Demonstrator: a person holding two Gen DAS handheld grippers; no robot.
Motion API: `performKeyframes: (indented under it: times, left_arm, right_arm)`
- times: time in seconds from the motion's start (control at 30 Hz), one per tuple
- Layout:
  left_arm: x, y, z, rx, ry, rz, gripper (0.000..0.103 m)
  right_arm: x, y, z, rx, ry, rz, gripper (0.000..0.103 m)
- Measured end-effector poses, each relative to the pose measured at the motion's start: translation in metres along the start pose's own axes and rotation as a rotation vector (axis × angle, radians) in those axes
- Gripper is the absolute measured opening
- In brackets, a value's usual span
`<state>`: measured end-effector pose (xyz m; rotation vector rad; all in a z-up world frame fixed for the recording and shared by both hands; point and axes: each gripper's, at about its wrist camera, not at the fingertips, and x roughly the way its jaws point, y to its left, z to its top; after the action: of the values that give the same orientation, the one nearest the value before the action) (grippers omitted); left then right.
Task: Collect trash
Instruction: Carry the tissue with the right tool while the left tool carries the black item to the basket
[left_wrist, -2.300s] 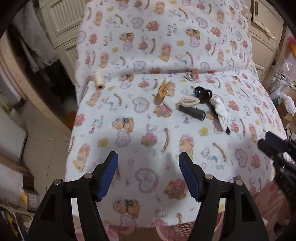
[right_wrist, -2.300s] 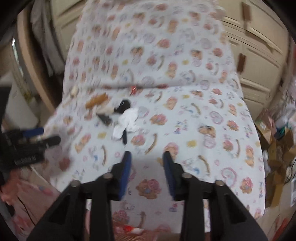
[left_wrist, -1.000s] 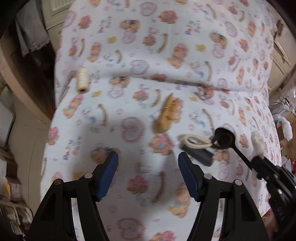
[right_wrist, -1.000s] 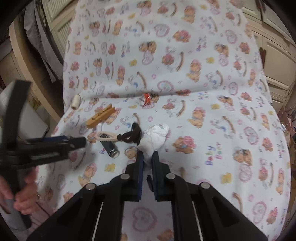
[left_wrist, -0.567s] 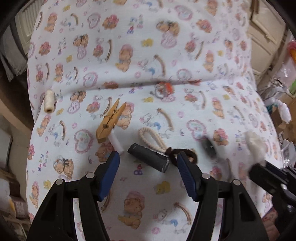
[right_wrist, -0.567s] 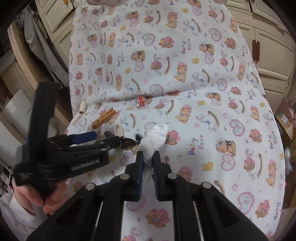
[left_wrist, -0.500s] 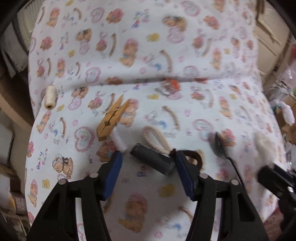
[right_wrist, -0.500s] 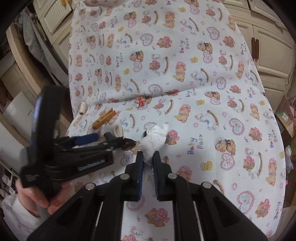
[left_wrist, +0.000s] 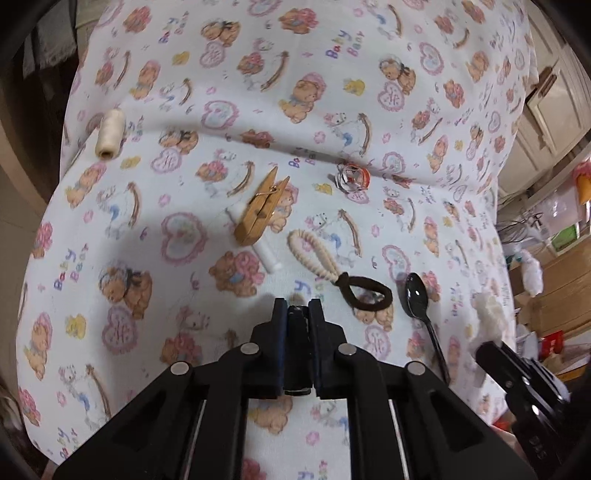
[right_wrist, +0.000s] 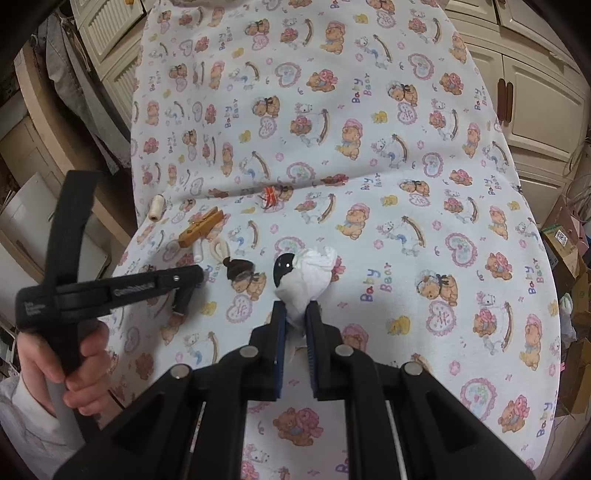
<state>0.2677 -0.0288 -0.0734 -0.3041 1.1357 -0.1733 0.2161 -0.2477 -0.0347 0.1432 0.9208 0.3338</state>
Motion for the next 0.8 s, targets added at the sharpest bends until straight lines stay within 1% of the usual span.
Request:
performKeyframes:
  times: [0.03, 0.1, 0.17, 0.23, 0.33, 0.4, 0.47, 0.53, 0.57, 0.6, 0.67, 0.8]
  left_arm:
    - [-0.003, 0.001, -0.002, 0.004, -0.001, -0.001, 0.009]
    - [-0.009, -0.001, -0.005, 0.035, -0.005, 0.027, 0.009]
    - [-0.013, -0.007, -0.009, 0.074, -0.007, 0.048, 0.009]
    - [-0.02, -0.016, -0.016, 0.109, -0.014, 0.053, 0.009]
    - [-0.049, -0.021, -0.033, 0.156, -0.043, 0.057, 0.009]
    - [-0.066, -0.03, -0.043, 0.176, -0.037, 0.035, 0.009]
    - [-0.082, -0.042, -0.048, 0.215, -0.022, 0.002, 0.009]
    - [-0.111, -0.055, -0.057, 0.272, -0.088, 0.04, 0.009]
    - [-0.123, -0.06, -0.06, 0.285, -0.119, 0.05, 0.009]
    - [-0.136, -0.061, -0.065, 0.29, -0.137, 0.043, 0.009]
    - [-0.157, -0.061, -0.077, 0.271, -0.151, 0.022, 0.01]
    - [-0.18, -0.057, -0.106, 0.257, -0.183, 0.054, 0.01]
  right_arm:
    - [0.0, 0.0, 0.0, 0.001, -0.001, -0.002, 0.011]
    - [-0.001, -0.001, -0.001, 0.008, 0.0, 0.0, 0.011]
    - [-0.002, -0.001, -0.001, 0.022, 0.006, 0.004, 0.011]
    - [-0.005, 0.0, -0.001, 0.026, 0.002, 0.003, 0.011]
    - [-0.022, 0.008, -0.003, 0.015, -0.027, -0.003, 0.011]
    - [-0.041, 0.016, -0.005, 0.011, -0.065, -0.001, 0.011]
    - [-0.062, 0.023, -0.007, 0.027, -0.108, -0.022, 0.011]
    - [-0.08, 0.031, -0.01, 0.022, -0.128, -0.017, 0.011]
    - [-0.094, 0.04, -0.012, 0.003, -0.139, -0.014, 0.011]
    - [-0.103, 0.044, -0.014, -0.006, -0.151, -0.011, 0.011]
    - [-0.125, 0.056, -0.022, -0.02, -0.173, 0.004, 0.011]
    - [-0.154, 0.072, -0.047, 0.005, -0.188, 0.049, 0.011]
